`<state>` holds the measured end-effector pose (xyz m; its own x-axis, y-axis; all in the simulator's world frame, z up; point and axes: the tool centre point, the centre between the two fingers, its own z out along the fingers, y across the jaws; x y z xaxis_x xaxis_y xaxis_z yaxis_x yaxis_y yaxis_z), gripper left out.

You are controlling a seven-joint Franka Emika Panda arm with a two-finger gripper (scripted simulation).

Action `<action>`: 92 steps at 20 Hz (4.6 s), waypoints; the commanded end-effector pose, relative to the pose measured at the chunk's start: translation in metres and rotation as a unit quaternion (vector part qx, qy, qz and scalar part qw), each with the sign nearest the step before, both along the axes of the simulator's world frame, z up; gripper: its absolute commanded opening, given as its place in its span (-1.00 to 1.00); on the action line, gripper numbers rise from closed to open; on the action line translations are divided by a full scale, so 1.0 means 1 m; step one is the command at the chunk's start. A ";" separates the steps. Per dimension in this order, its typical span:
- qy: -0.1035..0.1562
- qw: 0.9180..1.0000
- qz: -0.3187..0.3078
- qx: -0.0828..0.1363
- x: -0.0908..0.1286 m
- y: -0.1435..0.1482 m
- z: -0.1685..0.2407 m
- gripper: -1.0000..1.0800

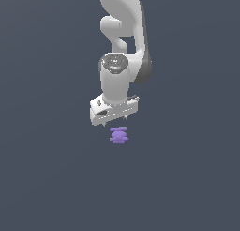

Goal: Pick up the object and move it to a goal position.

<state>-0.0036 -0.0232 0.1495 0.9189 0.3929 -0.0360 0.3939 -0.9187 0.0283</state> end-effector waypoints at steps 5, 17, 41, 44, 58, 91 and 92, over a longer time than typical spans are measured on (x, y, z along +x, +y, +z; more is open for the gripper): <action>0.003 0.996 0.091 0.003 0.002 0.002 -0.010 0.92; 0.006 0.967 0.255 0.009 0.006 0.006 -0.027 0.92; 0.003 0.849 0.529 0.022 0.013 0.017 -0.056 0.92; 0.003 0.839 0.544 0.022 0.013 0.017 -0.057 0.92; 0.002 0.830 0.557 0.023 0.013 0.018 -0.072 0.92; 0.000 0.829 0.559 0.022 0.028 0.025 -0.073 -1.00; 0.000 0.829 0.559 0.022 0.030 0.026 -0.066 -1.00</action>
<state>0.0233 0.0009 0.0741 -0.0191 0.9998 0.0001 0.9998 0.0191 0.0036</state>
